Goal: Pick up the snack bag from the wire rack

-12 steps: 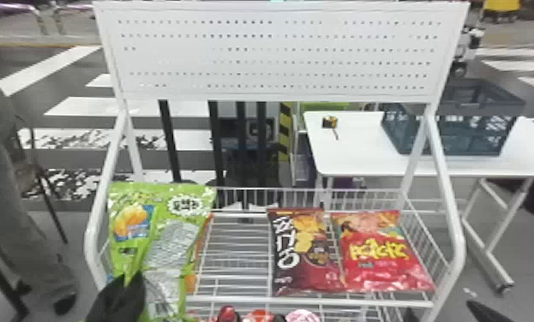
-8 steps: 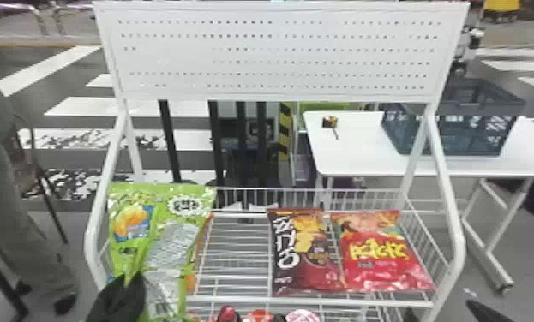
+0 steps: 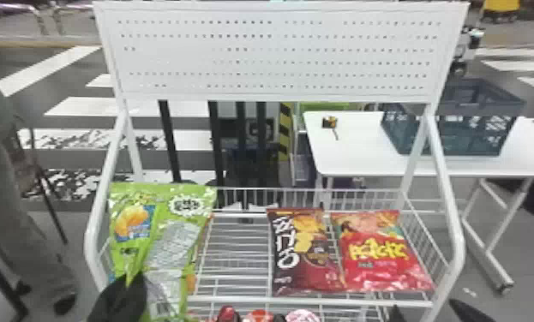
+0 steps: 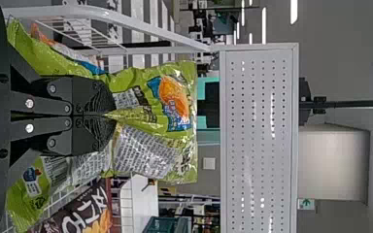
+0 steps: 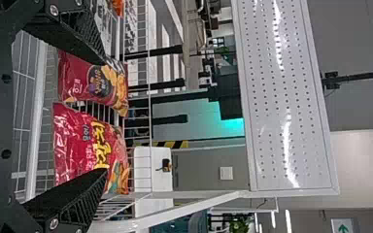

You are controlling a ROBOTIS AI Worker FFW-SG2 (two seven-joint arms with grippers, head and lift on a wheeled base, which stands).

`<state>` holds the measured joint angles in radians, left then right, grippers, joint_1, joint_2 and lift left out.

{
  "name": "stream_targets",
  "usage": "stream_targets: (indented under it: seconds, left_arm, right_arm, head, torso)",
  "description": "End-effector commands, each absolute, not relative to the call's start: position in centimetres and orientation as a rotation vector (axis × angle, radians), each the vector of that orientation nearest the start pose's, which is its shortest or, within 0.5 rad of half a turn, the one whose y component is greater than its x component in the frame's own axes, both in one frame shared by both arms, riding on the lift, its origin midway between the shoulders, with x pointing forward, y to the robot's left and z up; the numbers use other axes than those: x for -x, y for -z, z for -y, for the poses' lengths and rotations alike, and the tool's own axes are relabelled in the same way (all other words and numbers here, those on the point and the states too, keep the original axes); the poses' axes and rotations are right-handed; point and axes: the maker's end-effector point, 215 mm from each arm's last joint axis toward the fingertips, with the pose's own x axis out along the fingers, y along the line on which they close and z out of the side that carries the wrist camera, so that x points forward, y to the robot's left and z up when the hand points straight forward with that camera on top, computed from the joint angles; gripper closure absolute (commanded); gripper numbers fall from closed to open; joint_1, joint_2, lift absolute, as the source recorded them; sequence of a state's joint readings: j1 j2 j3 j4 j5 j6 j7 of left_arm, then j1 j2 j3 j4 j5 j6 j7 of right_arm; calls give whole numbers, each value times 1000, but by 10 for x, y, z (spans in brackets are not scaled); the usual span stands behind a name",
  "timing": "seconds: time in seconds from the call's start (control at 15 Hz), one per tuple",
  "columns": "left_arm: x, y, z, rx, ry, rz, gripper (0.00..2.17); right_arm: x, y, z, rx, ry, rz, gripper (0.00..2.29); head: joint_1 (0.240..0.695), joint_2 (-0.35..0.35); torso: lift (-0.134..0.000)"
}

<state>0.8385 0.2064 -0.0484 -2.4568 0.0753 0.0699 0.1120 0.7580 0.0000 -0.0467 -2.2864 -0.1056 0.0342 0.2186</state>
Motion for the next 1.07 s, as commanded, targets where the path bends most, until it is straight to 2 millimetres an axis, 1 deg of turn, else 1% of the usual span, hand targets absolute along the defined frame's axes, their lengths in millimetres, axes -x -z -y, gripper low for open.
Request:
stream_targets:
  seconds: [0.0,0.07,0.13,0.4,0.6,0.73,0.87,1.0]
  left_arm:
    - [-361,272,-208,-33,80,-34,1882]
    - [-361,272,-208,-36,80,-34,1882]
    - [-361,272,-207,-35,80,-34,1882]
    - [-363,279,-209,-38,77,-44,1882]
    - [-365,284,-210,-40,76,-53,1882]
    - [-367,290,-211,-39,76,-60,1882]
    - [-370,291,-211,-38,76,-60,1878]
    - [-372,291,-211,-37,79,-61,1882]
  right_arm:
    - [-408,337,195,-89,-190,-64,113]
    - [-428,345,195,-87,-178,-61,113]
    - [-444,349,191,-75,-181,-58,113]
    - [-518,375,193,-29,-177,-109,113]
    - [-565,391,209,7,-153,-175,117]
    - [-584,394,219,15,-139,-190,130]
    - [-588,406,221,39,-136,-222,134]
    - [-586,426,224,53,-129,-300,134]
  head:
    - [499,0]
    - [499,0]
    - [499,0]
    - [499,0]
    - [499,0]
    - [499,0]
    - [499,0]
    - [499,0]
  torso:
    - [0]
    - [0]
    - [0]
    - [0]
    - [0]
    - [0]
    - [0]
    - [0]
